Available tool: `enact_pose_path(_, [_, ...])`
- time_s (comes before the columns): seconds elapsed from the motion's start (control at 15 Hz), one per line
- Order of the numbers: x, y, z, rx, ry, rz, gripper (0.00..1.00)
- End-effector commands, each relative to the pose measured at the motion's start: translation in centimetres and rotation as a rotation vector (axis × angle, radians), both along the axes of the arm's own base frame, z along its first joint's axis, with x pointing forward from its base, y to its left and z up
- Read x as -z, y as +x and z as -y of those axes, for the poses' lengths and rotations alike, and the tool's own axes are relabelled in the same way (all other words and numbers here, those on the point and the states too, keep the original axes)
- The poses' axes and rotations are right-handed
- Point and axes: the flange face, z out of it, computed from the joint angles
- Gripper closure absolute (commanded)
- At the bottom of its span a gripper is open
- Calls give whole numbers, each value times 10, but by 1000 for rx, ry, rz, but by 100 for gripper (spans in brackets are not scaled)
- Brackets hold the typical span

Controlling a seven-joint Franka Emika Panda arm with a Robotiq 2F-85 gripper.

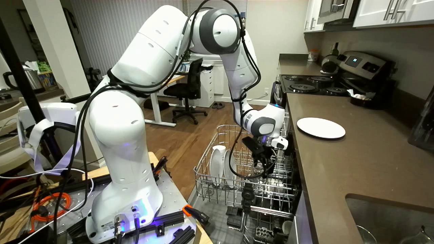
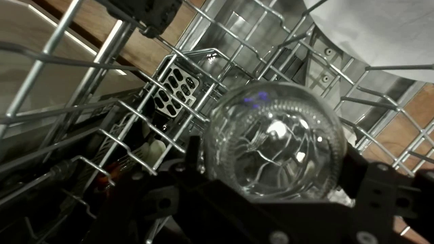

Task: Move the glass bottle in the dishwasher towards you

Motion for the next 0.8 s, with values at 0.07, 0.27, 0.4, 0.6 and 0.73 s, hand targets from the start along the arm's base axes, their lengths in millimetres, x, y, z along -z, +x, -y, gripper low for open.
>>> enact_pose_path(0.07, [-26,-2,-7,-2,-14,-5,0])
enact_pose_path(0.27, [-48,-6,-11,-17,-20,2,0])
enact_pose_path(0.4, [-68,-11,-16,-34,-22,-5,0])
enact_pose_path(0.6, [-99,-22,-26,-72,-15,-30,0])
enact_pose_path(0.73, [-119,-28,-31,-89,-4,-49,0])
